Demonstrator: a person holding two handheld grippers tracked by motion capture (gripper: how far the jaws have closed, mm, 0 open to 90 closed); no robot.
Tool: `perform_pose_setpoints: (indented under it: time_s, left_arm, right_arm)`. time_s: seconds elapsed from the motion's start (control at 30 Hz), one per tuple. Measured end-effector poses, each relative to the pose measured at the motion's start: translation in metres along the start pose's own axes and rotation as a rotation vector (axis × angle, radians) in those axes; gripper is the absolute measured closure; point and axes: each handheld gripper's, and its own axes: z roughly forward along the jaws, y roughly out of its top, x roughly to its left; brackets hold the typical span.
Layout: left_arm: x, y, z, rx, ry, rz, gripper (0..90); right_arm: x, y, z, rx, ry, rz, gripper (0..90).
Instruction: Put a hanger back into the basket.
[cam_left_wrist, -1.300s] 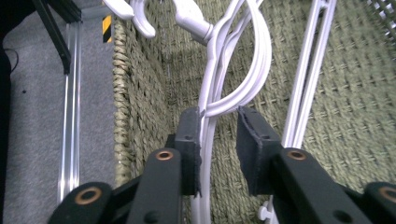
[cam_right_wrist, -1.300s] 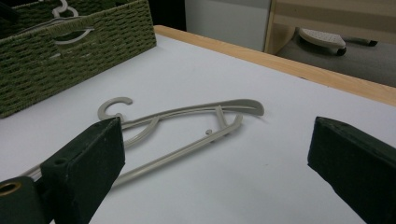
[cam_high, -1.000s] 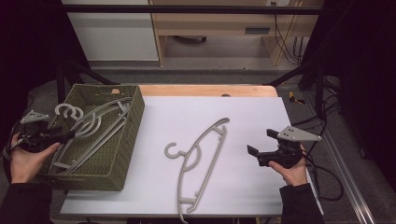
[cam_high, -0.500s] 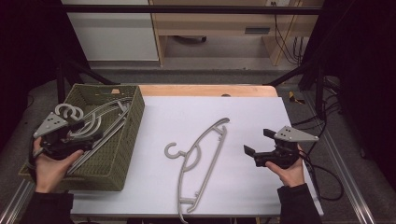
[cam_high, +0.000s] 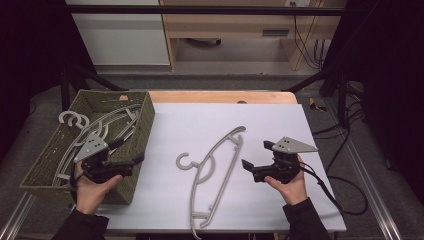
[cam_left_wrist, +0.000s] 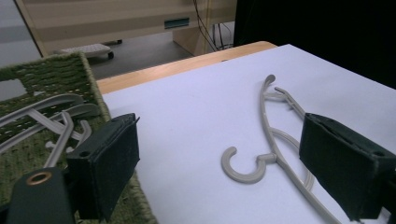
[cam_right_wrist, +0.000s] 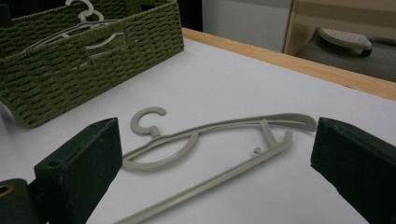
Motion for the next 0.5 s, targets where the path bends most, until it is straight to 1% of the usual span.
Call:
perform_pose_setpoints:
  time_s: [0.07,0.17,0.2,0.23,0.27,0.3,0.33,0.37,0.4,0.43,0.47,0.5]
  left_arm:
    - [-0.001,-0.002,0.001,0.008,-0.009,0.005,11.8]
    - [-0.003,-0.003,0.001,0.007,-0.015,0.006,11.6]
    - [-0.004,-0.004,0.001,0.012,-0.027,0.009,11.3]
    - [-0.004,-0.004,0.001,0.012,-0.027,0.009,10.7]
    - [-0.005,-0.005,0.001,0.015,-0.026,0.013,10.7]
    - [-0.006,-0.005,0.001,0.013,-0.027,0.012,10.5]
    - [-0.005,-0.006,0.002,0.018,-0.032,0.012,10.1]
    - [-0.005,-0.006,0.002,0.018,-0.032,0.012,9.9]
    - [-0.005,-0.007,0.002,0.017,-0.032,0.011,9.8]
    - [-0.005,-0.007,0.002,0.017,-0.032,0.011,9.5]
    - [-0.005,-0.007,0.003,0.018,-0.034,0.011,9.3]
    - [-0.005,-0.007,0.003,0.018,-0.034,0.011,9.3]
  right_arm:
    - [0.008,0.001,0.006,0.003,0.015,-0.003,2.7]
    - [0.019,0.001,0.013,0.017,0.016,-0.017,3.5]
    - [0.023,0.001,0.015,0.023,0.024,-0.016,3.7]
    - [0.023,0.001,0.015,0.023,0.024,-0.016,3.7]
    - [0.026,0.000,0.019,0.026,0.033,-0.009,3.7]
    - [0.034,-0.001,0.026,0.042,0.043,-0.008,3.8]
    - [0.037,-0.002,0.030,0.056,0.043,-0.011,3.7]
    - [0.037,-0.002,0.030,0.056,0.043,-0.011,3.7]
    - [0.043,-0.005,0.037,0.069,0.058,-0.007,3.8]
    - [0.043,-0.005,0.037,0.069,0.058,-0.007,3.8]
    - [0.047,-0.008,0.044,0.079,0.079,0.013,4.0]
    - [0.047,-0.008,0.044,0.079,0.079,0.013,4.0]
